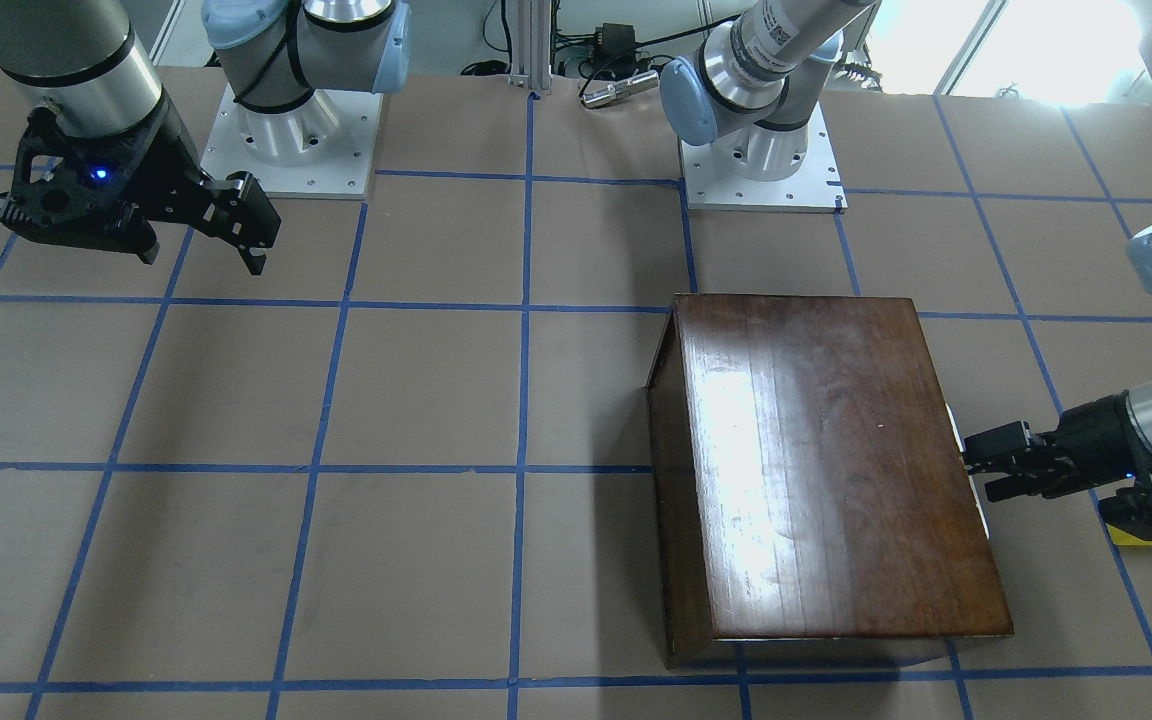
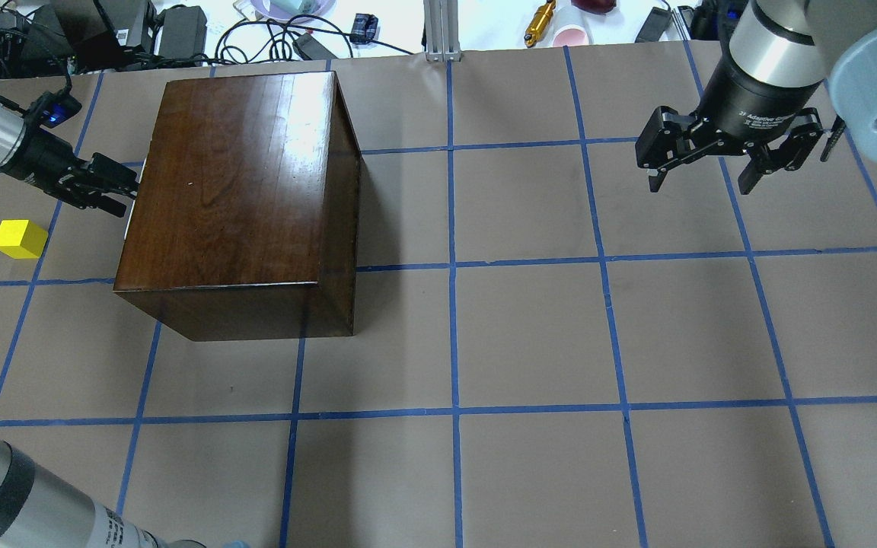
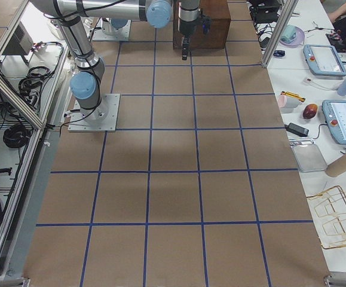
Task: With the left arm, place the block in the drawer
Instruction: 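Close the left gripper on the white drawer handle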
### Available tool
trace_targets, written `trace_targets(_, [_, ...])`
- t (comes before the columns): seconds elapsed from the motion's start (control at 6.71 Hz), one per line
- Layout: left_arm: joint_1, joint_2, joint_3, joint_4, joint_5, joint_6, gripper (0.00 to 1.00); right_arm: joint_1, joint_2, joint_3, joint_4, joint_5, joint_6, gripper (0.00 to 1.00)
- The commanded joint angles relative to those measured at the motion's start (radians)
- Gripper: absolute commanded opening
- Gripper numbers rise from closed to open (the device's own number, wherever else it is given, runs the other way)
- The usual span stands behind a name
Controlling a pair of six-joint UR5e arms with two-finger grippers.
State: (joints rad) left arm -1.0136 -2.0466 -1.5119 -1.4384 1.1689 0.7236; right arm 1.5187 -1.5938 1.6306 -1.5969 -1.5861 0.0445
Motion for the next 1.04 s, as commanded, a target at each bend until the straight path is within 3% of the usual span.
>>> trace_targets(0.0, [0.001, 0.000, 0.003, 0.003, 0.003, 0.016, 0.87, 0.000, 0.000, 0.000, 0.000, 0.000, 0.000, 1.00])
trace_targets(0.89, [0.035, 0.000, 0.009, 0.006, 0.008, 0.031, 0.87, 0.000, 0.000, 0.000, 0.000, 0.000, 0.000, 1.00])
